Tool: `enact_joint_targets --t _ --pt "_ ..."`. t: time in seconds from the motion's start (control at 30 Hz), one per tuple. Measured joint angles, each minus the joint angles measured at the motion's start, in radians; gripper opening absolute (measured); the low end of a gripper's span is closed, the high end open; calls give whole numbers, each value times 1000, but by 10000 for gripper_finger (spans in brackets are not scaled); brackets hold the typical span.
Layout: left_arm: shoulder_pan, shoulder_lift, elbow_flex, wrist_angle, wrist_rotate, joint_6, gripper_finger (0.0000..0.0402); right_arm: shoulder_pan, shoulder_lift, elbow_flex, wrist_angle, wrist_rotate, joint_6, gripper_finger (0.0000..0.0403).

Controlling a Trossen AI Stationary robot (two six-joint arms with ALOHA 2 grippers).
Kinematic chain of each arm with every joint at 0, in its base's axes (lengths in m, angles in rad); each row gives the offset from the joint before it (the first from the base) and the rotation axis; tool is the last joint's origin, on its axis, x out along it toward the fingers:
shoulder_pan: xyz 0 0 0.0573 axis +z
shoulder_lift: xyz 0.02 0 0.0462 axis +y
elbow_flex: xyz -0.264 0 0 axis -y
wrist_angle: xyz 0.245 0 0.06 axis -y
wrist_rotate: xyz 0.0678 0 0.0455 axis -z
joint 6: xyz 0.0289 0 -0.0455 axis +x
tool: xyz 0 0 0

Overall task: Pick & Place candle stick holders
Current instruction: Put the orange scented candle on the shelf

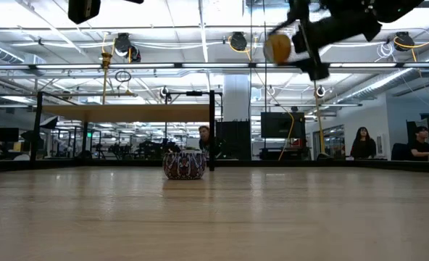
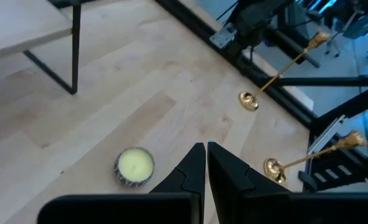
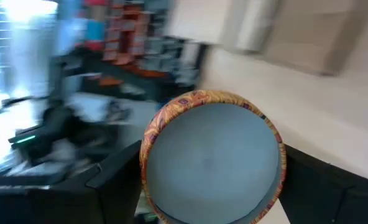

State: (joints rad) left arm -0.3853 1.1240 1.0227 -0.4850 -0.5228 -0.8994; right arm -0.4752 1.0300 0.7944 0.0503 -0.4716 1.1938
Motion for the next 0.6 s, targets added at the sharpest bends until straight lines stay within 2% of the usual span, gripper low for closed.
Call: enact_joint_targets --t 0.13,0.3,0.47,0.6 --pt "6 -18 0 47 2 43 21 80 0 1 172 34 78 299" --pt "21 -68 1 92 -1 82 21 160 1 2 274 129 122 299" --pt "38 -147 1 95 -20 103 21 222 68 69 250 208 72 299" --pt "38 -209 1 94 -62 110 21 243 178 230 204 202 -12 299"
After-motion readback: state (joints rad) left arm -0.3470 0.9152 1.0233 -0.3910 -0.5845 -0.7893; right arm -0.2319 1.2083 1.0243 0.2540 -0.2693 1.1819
